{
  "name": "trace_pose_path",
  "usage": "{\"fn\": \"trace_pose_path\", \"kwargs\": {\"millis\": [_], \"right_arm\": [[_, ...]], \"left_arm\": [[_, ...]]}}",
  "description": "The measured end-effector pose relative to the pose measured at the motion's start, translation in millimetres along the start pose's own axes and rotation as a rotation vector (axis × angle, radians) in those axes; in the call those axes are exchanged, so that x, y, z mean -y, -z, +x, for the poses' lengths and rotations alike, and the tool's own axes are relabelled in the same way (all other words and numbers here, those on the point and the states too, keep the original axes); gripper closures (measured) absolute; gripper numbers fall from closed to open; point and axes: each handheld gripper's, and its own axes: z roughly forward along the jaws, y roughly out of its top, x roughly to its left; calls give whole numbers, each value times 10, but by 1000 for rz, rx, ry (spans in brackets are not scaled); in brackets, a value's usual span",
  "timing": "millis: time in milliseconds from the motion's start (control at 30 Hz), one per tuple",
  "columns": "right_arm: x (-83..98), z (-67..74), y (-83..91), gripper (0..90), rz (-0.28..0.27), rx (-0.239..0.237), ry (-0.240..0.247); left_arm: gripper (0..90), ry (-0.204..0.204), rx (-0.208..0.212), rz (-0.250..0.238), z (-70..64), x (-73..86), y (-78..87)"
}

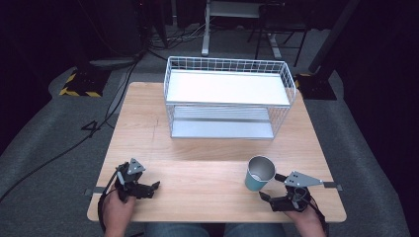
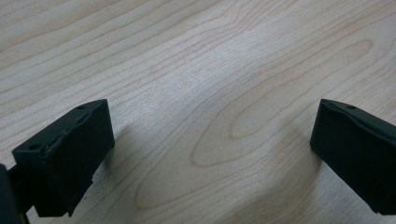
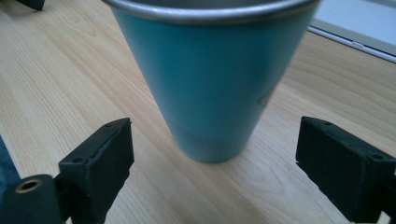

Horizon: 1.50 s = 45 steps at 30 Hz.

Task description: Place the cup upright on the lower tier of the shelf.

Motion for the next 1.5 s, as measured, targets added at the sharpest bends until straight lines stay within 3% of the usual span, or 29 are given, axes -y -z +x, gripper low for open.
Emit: {"fn": "trace_pose_path", "kwargs": {"millis": [133, 400, 633, 867, 1033, 1500], "right_arm": [[-17, 34, -82, 112, -1, 3, 14], [-30, 38, -248, 103, -16, 19, -25], [-50, 87, -392, 152, -28, 68, -45], [-46, 114, -450, 160, -33, 84, -42], [-21, 121, -457, 239, -43, 86, -40], [-35, 98, -466, 245, -38, 77, -36]], "left_arm": [[1, 0, 0, 1, 0, 0, 0], [1, 0, 0, 0, 0, 0, 0], [1, 0, 0, 1, 0, 0, 0], [1, 0, 0, 0, 0, 0, 0], [1, 0, 0, 0, 0, 0, 0], [1, 0, -1, 1, 0, 0, 1]]}}
